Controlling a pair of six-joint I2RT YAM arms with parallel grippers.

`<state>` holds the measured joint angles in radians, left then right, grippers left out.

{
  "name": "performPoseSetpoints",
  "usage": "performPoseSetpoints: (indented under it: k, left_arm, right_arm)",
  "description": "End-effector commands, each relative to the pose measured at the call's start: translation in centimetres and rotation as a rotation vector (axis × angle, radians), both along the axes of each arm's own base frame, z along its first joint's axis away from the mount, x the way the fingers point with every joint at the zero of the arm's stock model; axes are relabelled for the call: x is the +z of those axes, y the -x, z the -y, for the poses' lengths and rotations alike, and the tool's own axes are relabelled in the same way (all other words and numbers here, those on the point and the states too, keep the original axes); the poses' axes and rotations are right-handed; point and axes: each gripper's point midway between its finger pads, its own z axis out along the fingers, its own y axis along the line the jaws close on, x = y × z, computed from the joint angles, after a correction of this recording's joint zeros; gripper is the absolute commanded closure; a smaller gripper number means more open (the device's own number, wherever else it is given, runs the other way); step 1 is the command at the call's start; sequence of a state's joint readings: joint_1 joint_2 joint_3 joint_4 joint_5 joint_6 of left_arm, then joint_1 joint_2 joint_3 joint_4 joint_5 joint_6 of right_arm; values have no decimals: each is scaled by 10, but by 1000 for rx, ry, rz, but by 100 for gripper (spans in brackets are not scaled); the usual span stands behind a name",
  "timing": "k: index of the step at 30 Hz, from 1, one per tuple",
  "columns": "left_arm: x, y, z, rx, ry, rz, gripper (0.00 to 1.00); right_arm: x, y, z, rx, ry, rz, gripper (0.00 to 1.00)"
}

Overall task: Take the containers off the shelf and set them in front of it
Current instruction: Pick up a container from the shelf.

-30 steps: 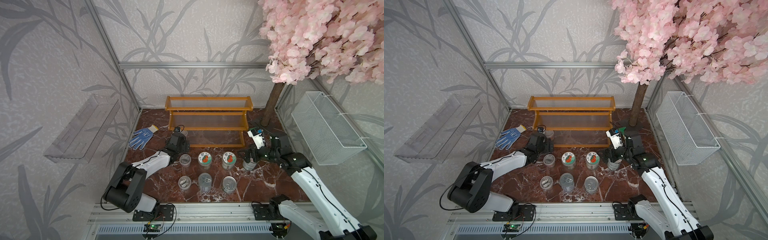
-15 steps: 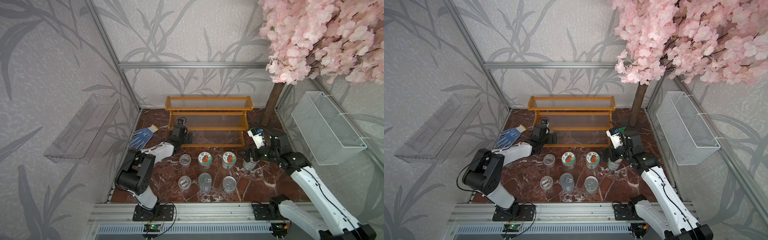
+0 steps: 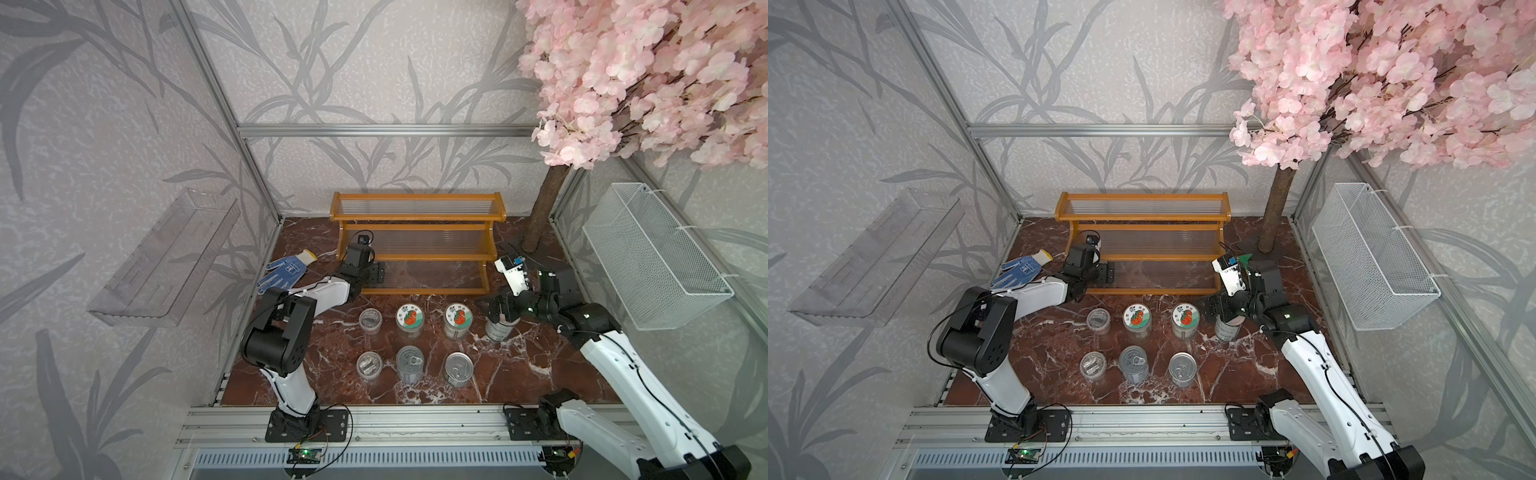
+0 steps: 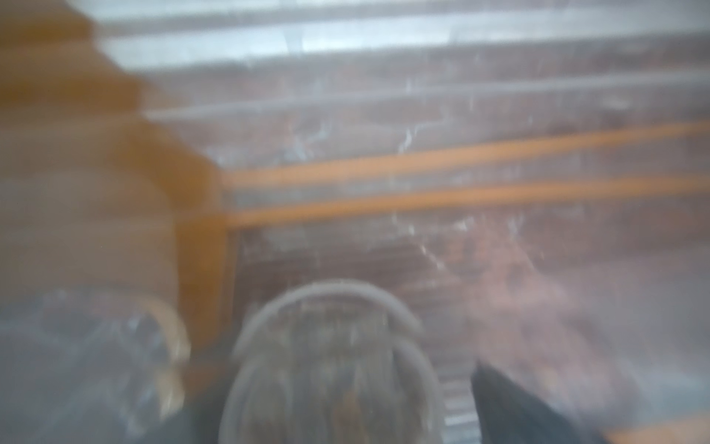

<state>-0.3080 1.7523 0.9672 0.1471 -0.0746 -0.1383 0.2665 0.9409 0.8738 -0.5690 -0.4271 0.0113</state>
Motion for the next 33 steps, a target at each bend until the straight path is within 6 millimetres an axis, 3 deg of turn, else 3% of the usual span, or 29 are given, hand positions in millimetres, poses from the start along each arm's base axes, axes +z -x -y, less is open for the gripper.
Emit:
performPoseSetpoints:
  k: [1, 9, 20, 26, 33]
  left_arm:
    - [-1, -9, 4, -26, 6, -1, 10]
    - [1, -14, 3, -32, -5, -1, 27]
    - [9, -3, 6, -61, 8, -11, 29]
    - [20, 11, 7, -76, 35, 0, 30]
    - [19, 31, 10, -97, 61, -34, 30]
  right_arm:
    - [5, -5, -2, 5, -1, 29, 1]
    - [4, -8, -2, 6, 4, 27, 1]
    - [2, -9, -3, 9, 3, 22, 1]
    - [-1, -10, -4, 13, 2, 14, 1]
    - [2, -11, -5, 17, -2, 17, 1]
